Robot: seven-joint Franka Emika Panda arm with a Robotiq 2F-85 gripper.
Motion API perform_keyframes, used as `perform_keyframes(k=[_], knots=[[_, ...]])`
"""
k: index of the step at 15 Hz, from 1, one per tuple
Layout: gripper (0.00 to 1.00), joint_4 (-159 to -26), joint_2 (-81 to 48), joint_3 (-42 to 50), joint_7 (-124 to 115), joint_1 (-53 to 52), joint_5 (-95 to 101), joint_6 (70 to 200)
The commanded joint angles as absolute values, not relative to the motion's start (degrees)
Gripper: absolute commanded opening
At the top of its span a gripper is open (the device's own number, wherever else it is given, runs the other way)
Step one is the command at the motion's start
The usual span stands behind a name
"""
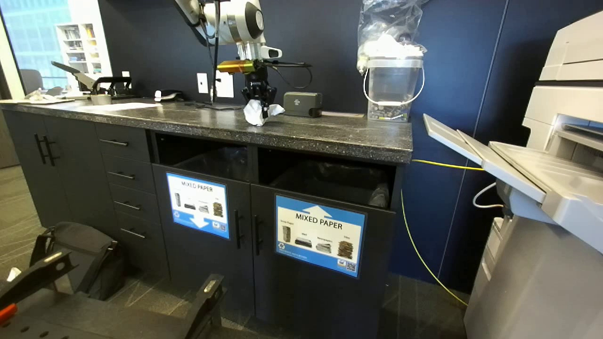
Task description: Pick up the paper from the countertop and place it in the bin underneath the counter on the right
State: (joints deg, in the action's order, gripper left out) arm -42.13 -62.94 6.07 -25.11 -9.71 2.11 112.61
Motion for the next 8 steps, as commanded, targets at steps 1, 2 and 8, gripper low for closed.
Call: perform_keyframes(k=[1,2,8], knots=[[0.11,-37.2,-65.3,7.0,-25.8,-9.8,2.8,109.9],[0.13,-37.2,-65.1,6.8,-25.1,-9.7,2.6,109.0],[0.10,-40.0,-61.3,4.2,-16.8,-8.8,1.1,101.5]])
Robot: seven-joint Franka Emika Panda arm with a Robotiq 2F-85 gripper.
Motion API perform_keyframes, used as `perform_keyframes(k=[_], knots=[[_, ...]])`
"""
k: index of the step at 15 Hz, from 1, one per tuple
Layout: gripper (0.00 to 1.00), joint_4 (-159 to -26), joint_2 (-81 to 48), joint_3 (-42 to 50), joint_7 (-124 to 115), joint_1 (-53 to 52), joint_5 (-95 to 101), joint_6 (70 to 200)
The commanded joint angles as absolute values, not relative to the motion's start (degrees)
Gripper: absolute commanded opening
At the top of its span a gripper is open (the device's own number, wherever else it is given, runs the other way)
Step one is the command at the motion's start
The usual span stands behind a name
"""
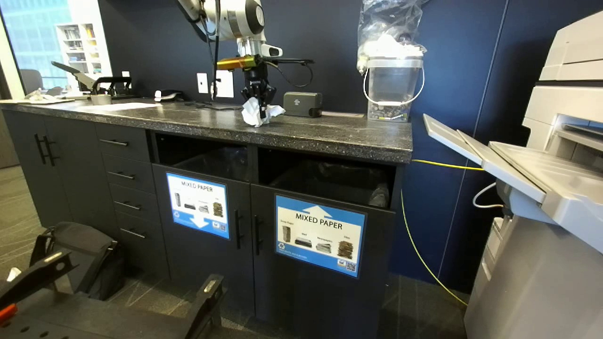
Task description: Pick up the paper from the countertop and place it in the bin underneath the counter on the right
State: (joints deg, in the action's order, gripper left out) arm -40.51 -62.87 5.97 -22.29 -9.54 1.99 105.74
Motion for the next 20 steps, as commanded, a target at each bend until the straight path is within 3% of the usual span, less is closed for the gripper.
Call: perform_keyframes(k=[1,10,20], knots=[[0.11,-40.8,-60.4,3.8,-15.1,-8.7,1.0,99.8],[0.11,-61.7,-44.1,2.5,-3.2,-9.5,2.1,91.8],[0.10,-88.9,-31.1,-1.6,2.7,-9.1,4.9,97.9]])
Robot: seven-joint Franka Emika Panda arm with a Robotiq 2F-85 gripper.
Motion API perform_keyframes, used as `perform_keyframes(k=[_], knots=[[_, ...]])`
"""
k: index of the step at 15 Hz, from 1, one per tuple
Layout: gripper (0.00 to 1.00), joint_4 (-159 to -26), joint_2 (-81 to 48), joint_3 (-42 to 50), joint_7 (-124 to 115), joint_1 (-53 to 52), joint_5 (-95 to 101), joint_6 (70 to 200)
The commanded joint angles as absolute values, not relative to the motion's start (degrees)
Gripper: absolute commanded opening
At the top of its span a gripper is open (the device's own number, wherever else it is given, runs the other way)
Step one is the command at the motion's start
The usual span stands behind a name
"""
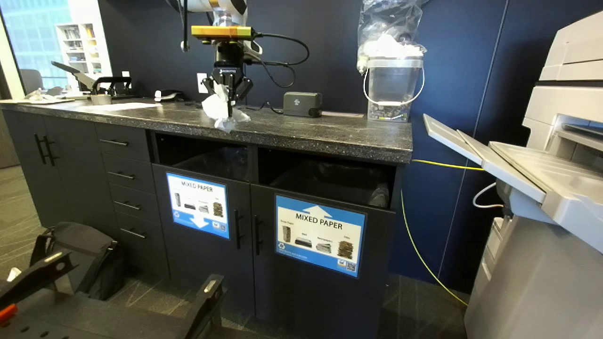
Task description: Pick up the paper from the countertop and place it in the bin underneath the counter on the right
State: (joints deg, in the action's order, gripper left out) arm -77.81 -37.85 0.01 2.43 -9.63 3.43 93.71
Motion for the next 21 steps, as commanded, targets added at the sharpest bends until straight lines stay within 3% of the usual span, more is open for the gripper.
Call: perform_keyframes(k=[1,6,15,21], knots=[[0.10,-91.9,-29.8,-2.1,2.6,-9.0,4.9,99.1],[0.10,-106.5,-23.5,-3.4,1.9,-8.8,4.5,108.8],[0.10,-136.0,-13.2,-2.7,-3.4,-8.9,6.0,144.4],[0.10,-153.4,-8.6,5.9,-14.1,-10.8,21.3,168.8]])
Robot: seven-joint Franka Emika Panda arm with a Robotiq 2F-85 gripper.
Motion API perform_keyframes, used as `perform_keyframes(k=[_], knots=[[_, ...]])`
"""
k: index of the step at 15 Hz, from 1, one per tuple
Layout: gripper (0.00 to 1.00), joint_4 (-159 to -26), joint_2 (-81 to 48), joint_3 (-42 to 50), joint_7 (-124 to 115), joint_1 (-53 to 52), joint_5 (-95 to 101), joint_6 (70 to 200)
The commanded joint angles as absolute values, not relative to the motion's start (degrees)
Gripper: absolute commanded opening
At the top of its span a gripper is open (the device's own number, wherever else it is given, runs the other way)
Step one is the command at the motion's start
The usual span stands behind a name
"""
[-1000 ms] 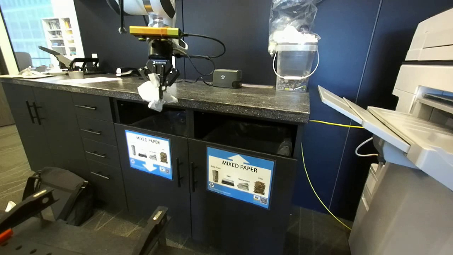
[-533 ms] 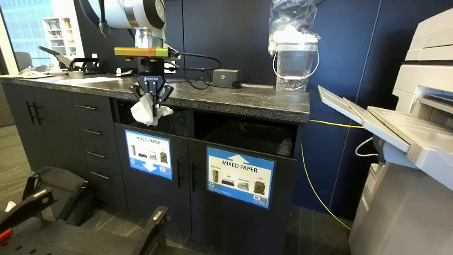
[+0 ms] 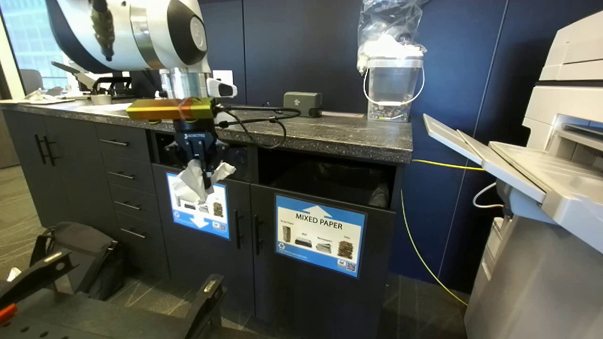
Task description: Pick up the paper from the countertop and place it in the bin underneath the counter on the right
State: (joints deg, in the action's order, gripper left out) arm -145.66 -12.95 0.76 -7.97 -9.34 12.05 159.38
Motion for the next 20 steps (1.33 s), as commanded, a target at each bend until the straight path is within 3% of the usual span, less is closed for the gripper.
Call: perform_keyframes(k=[1,6,8,11,14,15,16,20], knots=[[0.10,-153.9,-9.4,10.8,-17.4,-13.3,27.2,173.1],[0.10,-147.0,-14.5,33.6,-30.7,-25.0,50.0,185.8],[0.10,-145.0,-17.8,35.9,-31.9,-26.3,48.5,191.4],[0.10,-144.7,-22.4,31.9,-33.2,-23.9,43.2,197.6],[0.10,-143.7,-27.1,22.3,-39.1,-17.5,42.0,200.8],[0.10,-145.0,-27.4,15.3,-31.2,-12.9,31.6,200.9],[0.10,-142.3,-30.7,18.1,-40.5,-15.2,37.4,203.2],[0.10,-138.4,-40.3,22.4,-37.1,-21.5,22.3,213.3]])
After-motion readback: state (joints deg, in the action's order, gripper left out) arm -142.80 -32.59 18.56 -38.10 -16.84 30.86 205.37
